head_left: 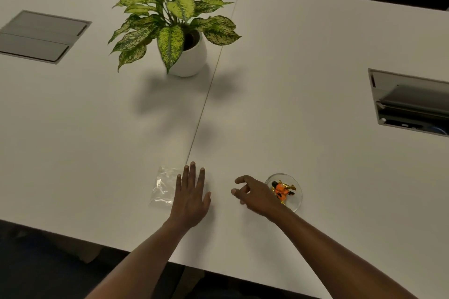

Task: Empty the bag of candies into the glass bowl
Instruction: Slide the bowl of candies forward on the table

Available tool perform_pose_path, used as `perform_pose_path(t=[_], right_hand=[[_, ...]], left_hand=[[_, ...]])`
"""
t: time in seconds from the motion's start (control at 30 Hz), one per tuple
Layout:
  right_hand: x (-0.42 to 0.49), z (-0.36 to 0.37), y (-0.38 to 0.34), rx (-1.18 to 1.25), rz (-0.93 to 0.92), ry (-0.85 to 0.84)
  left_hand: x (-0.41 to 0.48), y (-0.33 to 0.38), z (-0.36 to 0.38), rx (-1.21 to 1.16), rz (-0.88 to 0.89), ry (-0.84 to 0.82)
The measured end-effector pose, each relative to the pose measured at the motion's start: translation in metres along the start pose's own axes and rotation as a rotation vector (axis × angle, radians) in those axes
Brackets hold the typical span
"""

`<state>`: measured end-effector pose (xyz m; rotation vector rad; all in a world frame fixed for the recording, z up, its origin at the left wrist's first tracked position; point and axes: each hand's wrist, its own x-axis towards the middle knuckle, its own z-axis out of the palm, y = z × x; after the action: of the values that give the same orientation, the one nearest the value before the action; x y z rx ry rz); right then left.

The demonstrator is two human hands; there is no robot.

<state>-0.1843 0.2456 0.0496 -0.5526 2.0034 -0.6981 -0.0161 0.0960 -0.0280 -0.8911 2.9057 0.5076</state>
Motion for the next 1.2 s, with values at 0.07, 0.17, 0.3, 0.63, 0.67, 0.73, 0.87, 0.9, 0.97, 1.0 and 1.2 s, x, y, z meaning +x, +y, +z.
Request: perform_pose_path(t=[0.07, 0.17, 0.3, 0.63, 0.67, 0.73, 0.87, 0.9, 0.97, 1.0, 1.2], right_hand=[[-0.004, -0.020, 0.011, 0.044, 0.006, 0.067], [-0.009, -0.050, 0.034, 0.074, 0.032, 0.167], [-0.020, -0.081, 0.064, 0.066, 0.067, 0.320], [-0.031, -0.091, 0.120, -0.052, 0.232, 0.354], [-0.031, -0.088, 0.122, -0.032, 0.236, 0.315], [-0.031, -0.082, 0.123, 0.012, 0.226, 0.252], [-0.029, -0.076, 0.123, 0.033, 0.213, 0.207], [-0.028, -0.076, 0.122, 0.036, 0.213, 0.205], [-0.028, -0.077, 0.121, 0.030, 0.209, 0.200], [-0.029, -0.078, 0.120, 0.020, 0.208, 0.197], [-0.021, -0.088, 0.112, 0.022, 0.188, 0.210]], left_hand=[[0.007, 0.027, 0.003, -0.031, 0.038, 0.006], [0.019, 0.068, 0.007, -0.052, 0.088, -0.019], [0.031, 0.115, 0.013, -0.046, 0.134, -0.096], [0.029, 0.172, 0.022, -0.073, 0.022, -0.125], [0.029, 0.175, 0.022, -0.081, -0.014, -0.157], [0.029, 0.180, 0.025, -0.130, -0.070, -0.220], [0.033, 0.188, 0.026, -0.341, -0.210, -0.297], [0.034, 0.189, 0.026, -0.376, -0.237, -0.306], [0.036, 0.189, 0.027, -0.405, -0.258, -0.316], [0.036, 0.189, 0.027, -0.410, -0.260, -0.320], [0.049, 0.189, 0.017, -0.441, -0.248, -0.297]])
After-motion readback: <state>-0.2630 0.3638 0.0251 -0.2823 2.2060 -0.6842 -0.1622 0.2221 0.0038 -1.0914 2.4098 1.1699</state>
